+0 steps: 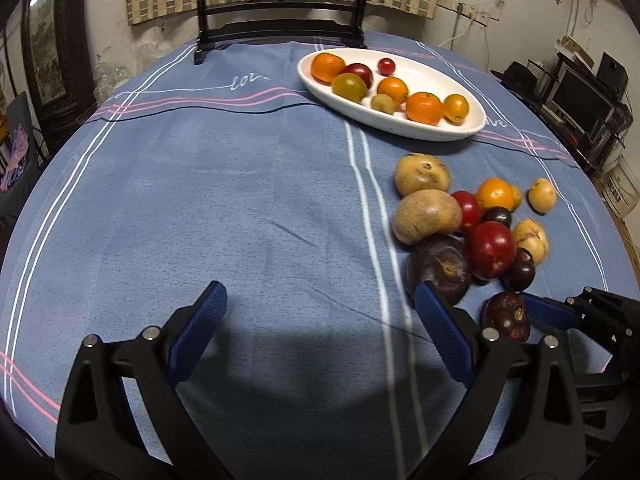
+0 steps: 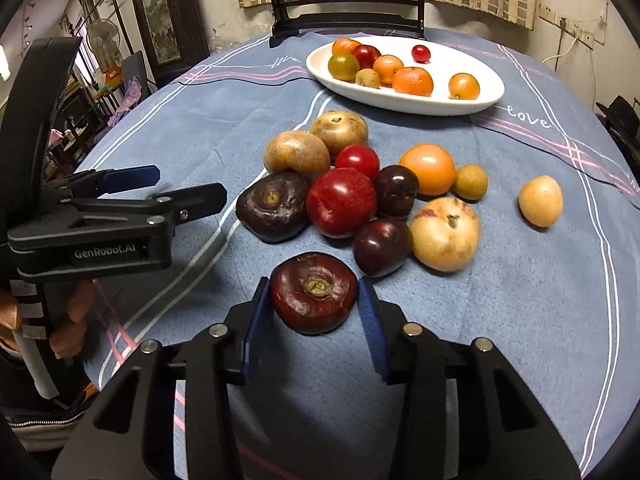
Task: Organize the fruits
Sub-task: 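Grasp a dark purple fruit with the left tool while the right tool grasps a dark red fruit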
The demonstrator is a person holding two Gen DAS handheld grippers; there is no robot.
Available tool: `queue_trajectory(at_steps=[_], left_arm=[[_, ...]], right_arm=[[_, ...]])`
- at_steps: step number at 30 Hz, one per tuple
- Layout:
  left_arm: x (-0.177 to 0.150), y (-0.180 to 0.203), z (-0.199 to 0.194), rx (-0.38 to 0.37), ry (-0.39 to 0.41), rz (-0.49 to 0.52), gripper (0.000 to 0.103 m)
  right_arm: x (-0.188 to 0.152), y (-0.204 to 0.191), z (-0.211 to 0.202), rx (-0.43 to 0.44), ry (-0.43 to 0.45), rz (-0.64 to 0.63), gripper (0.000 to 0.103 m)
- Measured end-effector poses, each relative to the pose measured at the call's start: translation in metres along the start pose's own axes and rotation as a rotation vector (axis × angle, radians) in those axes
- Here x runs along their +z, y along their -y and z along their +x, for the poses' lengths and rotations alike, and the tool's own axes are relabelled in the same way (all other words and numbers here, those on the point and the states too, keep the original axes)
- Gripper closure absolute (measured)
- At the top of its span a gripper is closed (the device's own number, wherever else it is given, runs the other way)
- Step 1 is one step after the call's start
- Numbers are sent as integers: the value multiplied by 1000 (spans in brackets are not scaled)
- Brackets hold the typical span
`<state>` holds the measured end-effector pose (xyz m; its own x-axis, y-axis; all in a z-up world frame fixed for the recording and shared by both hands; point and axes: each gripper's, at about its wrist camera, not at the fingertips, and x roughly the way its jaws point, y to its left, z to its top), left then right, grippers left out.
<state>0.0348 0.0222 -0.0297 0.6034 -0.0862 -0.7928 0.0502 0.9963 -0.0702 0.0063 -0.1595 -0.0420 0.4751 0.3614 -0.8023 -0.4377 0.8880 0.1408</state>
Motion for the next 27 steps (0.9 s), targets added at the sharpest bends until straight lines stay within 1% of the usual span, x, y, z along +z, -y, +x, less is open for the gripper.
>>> queue_trajectory(at_steps=[7,10,12,15,19,21,22,25,27], left_arm=[[0,14,-4,-27,-4,32,6],[-1,25,-4,-42,-1,64,6],[-3,34,1,-37,-17,96,6],[-4,44,13,-3,-45,130,6],[1,51,23,-24,-63,142,6],[7,55,32,-7,-93,157,7],[8,56,33,-8,-93,152,8],[12,58,34,-16,-73,151,21],[10,62,31,-35,-56,173,37]], right_arm=[[-13,23,-21,4,25,55,59],[-19,35,-28,-2,37,89,59],[-23,43,-32,-13,45,108,59],[-27,50,-38,-20,60,125,59],[-30,54,-42,-21,74,134,59],[-31,55,-43,-23,77,139,59],[-32,56,-44,-23,78,140,59],[-33,57,-43,-27,77,145,59],[-32,59,-43,-32,76,150,59]])
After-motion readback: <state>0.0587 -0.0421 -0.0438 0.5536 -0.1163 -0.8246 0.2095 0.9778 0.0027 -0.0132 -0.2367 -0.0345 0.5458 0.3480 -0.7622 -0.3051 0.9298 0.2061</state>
